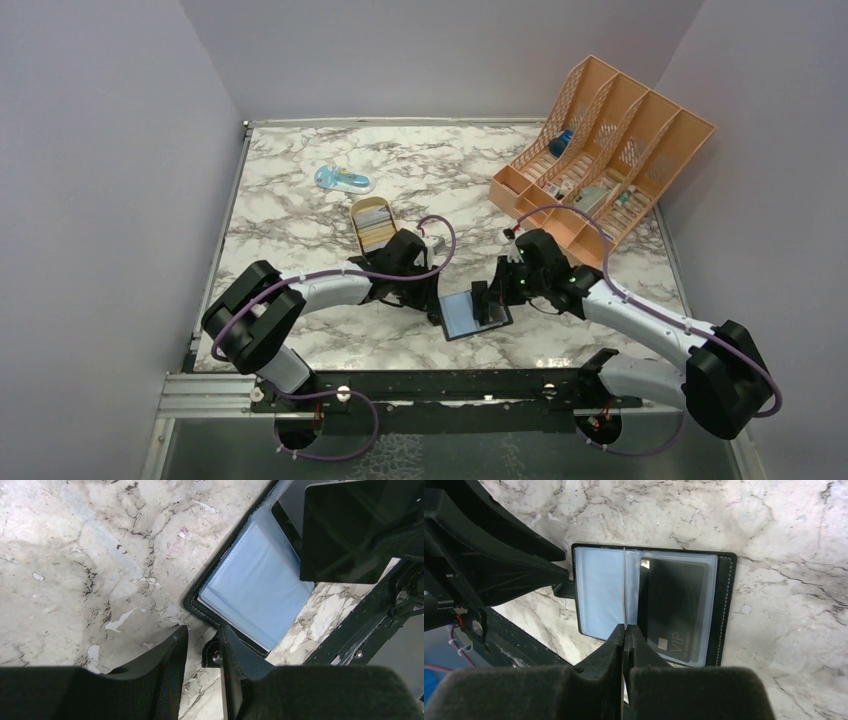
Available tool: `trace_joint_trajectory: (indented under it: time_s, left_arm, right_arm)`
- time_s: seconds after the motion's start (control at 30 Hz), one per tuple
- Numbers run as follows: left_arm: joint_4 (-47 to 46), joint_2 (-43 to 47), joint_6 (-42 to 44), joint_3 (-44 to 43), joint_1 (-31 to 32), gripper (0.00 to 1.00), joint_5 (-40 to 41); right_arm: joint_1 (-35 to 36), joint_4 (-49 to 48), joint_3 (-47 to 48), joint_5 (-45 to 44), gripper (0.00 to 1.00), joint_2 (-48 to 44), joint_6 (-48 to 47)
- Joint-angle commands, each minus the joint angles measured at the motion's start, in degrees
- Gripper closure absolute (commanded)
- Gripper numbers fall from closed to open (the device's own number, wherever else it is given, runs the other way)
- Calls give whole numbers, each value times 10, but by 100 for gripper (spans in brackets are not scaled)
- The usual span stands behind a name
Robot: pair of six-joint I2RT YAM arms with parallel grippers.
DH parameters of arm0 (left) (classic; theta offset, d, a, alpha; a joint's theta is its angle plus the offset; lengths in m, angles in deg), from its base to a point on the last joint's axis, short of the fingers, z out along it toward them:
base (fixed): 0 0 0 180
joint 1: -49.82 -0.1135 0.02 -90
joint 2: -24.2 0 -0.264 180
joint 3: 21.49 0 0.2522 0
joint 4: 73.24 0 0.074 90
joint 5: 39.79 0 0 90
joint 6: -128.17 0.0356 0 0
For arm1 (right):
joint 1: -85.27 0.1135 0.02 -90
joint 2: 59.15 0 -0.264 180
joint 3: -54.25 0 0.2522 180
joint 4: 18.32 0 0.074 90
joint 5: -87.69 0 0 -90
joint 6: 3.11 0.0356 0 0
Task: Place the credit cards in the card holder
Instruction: Insert the credit card into the card holder.
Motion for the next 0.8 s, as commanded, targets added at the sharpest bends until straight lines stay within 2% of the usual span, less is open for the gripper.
trace_joint_trajectory:
  time_s: [0.0,0.1,0.3,0.5,0.77]
  left_arm:
    - [10,-5,6,-2,3,70,11]
    - [9,-10,9,0,3,79,11]
    - [12,-12,15,3,5,89,23]
    - [22,-17,22,-4,5,92,37]
    - [24,-25,26,-8,5,91,49]
  right_arm:
    - [-3,-49,-13,39,99,17,7]
    - [-3,-72,-23,46,99,31,10]
    - [-4,-95,-36,50,99,42,7]
    - [-19,-80,-41,69,99,50,-4]
    - [-40,-48,-28,97,99,77,-46]
